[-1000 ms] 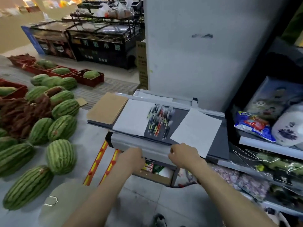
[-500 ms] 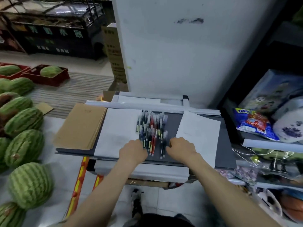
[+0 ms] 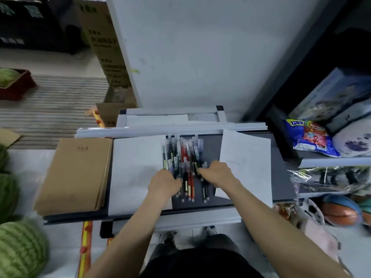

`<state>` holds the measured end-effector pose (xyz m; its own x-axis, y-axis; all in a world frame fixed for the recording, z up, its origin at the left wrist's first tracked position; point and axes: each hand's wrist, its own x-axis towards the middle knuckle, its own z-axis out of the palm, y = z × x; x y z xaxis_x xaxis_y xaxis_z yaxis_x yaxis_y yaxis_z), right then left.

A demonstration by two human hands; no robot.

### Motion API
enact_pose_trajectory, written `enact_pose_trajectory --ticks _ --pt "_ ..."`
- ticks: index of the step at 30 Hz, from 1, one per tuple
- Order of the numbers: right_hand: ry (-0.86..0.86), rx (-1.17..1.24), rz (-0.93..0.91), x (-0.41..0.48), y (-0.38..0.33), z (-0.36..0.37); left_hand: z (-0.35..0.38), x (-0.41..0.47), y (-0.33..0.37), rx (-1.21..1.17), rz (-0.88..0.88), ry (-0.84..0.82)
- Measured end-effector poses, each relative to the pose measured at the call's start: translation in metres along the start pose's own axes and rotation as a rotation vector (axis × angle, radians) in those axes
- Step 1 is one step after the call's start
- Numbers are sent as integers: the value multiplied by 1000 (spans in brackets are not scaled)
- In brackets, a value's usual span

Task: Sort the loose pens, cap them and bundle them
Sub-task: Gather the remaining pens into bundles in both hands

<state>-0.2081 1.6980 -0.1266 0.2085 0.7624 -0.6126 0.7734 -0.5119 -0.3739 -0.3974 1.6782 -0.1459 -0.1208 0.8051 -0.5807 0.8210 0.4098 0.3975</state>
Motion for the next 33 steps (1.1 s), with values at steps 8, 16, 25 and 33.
enact_pose_trajectory --ticks 8,16,25,33 --pt "-35 -182 -9 29 -28 3 14 9 10 -54 -58 45" --pt "-76 -300 -46 46 -29 3 27 5 31 -111 -196 44" --pt "-2 -347 -140 50 -11 17 37 8 38 -56 -247 64" --pt "-24 -261 -178 51 2 16 41 8 38 -34 -249 77"
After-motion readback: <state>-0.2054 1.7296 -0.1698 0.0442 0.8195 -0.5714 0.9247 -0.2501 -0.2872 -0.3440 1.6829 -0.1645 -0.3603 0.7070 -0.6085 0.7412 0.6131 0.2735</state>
